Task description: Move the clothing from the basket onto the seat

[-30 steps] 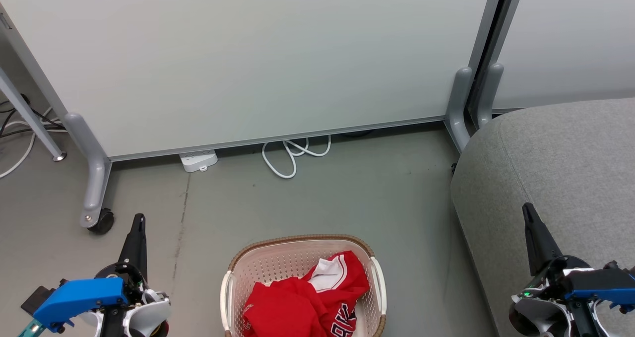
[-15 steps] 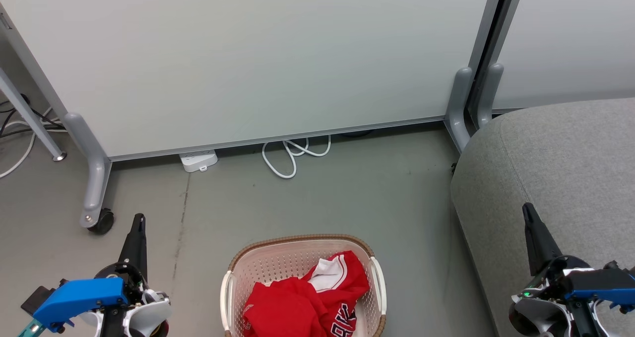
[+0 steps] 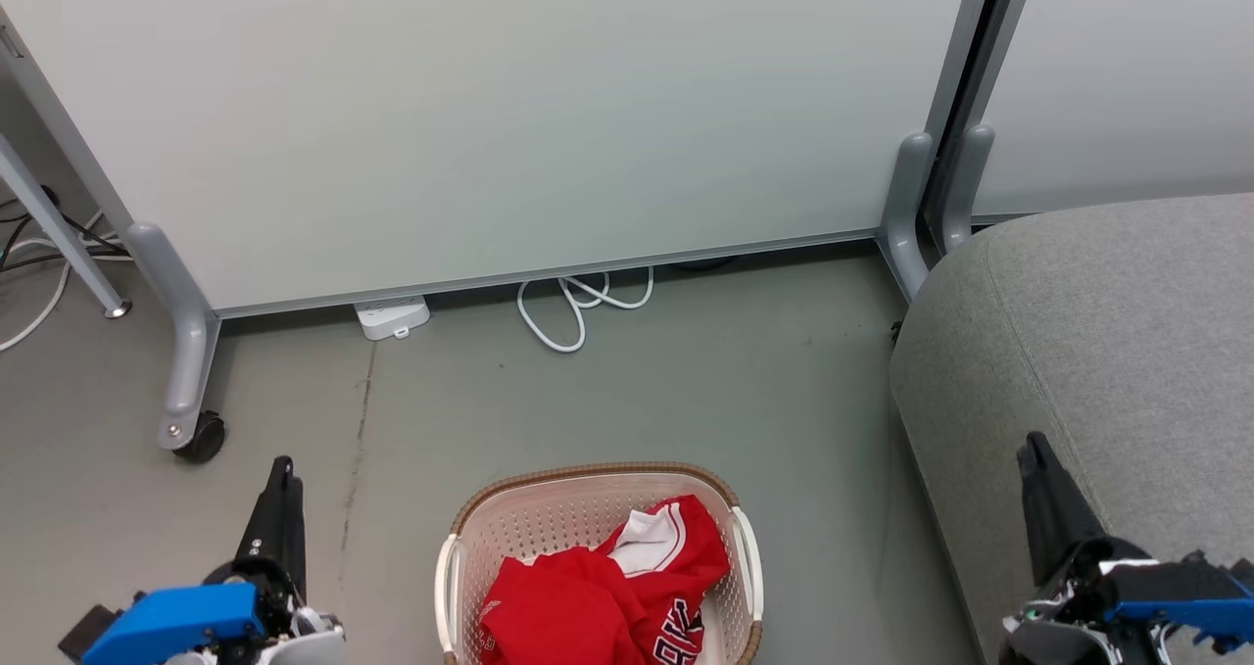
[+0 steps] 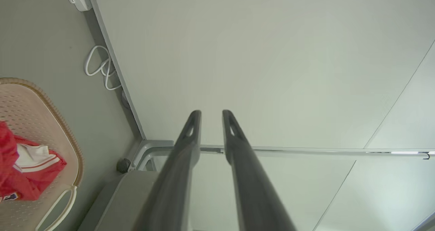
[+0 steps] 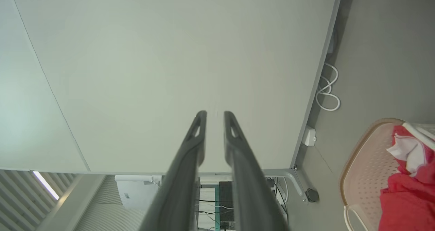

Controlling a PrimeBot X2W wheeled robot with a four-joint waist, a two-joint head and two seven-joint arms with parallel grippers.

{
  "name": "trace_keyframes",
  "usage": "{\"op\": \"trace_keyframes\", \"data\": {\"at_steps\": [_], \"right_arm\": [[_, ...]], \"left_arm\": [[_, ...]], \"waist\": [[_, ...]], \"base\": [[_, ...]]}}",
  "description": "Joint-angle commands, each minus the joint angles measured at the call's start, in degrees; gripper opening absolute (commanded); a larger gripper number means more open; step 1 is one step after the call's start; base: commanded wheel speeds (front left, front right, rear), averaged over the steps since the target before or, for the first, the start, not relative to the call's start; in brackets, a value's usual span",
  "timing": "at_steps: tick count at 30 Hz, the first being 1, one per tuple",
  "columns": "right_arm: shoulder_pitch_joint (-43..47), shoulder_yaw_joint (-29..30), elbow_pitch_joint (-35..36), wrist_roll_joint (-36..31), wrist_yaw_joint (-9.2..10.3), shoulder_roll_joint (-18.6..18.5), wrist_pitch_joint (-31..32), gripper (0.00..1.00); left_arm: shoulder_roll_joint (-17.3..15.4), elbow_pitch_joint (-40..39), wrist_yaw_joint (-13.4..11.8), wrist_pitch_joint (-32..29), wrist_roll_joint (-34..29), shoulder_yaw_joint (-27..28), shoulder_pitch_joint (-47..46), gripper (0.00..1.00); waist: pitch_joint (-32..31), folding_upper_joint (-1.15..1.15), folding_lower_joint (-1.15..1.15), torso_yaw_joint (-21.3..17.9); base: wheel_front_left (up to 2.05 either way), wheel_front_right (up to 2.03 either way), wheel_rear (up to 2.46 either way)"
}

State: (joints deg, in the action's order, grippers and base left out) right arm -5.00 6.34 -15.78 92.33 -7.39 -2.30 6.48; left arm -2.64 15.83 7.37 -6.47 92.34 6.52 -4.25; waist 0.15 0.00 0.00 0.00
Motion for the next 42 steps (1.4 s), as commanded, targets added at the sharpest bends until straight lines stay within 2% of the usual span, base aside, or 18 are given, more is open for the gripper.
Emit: {"op": "trace_keyframes", "data": {"at_steps": [1, 8, 14, 30, 42], "right_arm": [[0.1, -0.05, -0.1, -0.01, 0.0, 0.02, -0.03, 1.0], [0.1, -1.65, -0.13, -1.87, -0.01, 0.0, -1.99, 1.0], [-0.43, -2.18, -0.62, -5.69, -0.02, -0.06, -3.69, 1.0], [-0.9, -2.59, -0.55, -25.98, -0.04, -0.22, -7.6, 1.0], [-0.78, -3.12, -0.01, -40.68, -0.07, -0.35, -10.01, 1.0]], "left_arm": [[0.02, 0.07, 0.0, 0.05, 0.0, -0.03, 0.12, 1.0], [0.02, -0.11, -0.01, 2.03, -0.93, -1.58, 0.05, 1.0], [-0.02, -0.44, -0.43, 3.7, -5.38, -2.48, -0.19, 1.0], [-0.11, -2.64, -2.54, 7.6, -25.6, -5.74, -0.11, 1.0], [-0.29, -1.63, -2.85, 10.5, -41.82, -9.06, -0.19, 1.0]], "waist": [[0.0, 0.0, 0.0, 0.0], [-0.01, 0.0, 0.0, 0.0], [0.01, 0.0, 0.0, 0.0], [0.02, 0.0, 0.0, 0.11], [-0.17, 0.0, 0.0, 0.25]], "base": [[0.0, 0.0, 0.0], [0.0, 0.0, 0.0], [0.0, 0.0, 0.0], [0.0, 0.0, 0.0], [0.0, 0.0, 0.0]]}}
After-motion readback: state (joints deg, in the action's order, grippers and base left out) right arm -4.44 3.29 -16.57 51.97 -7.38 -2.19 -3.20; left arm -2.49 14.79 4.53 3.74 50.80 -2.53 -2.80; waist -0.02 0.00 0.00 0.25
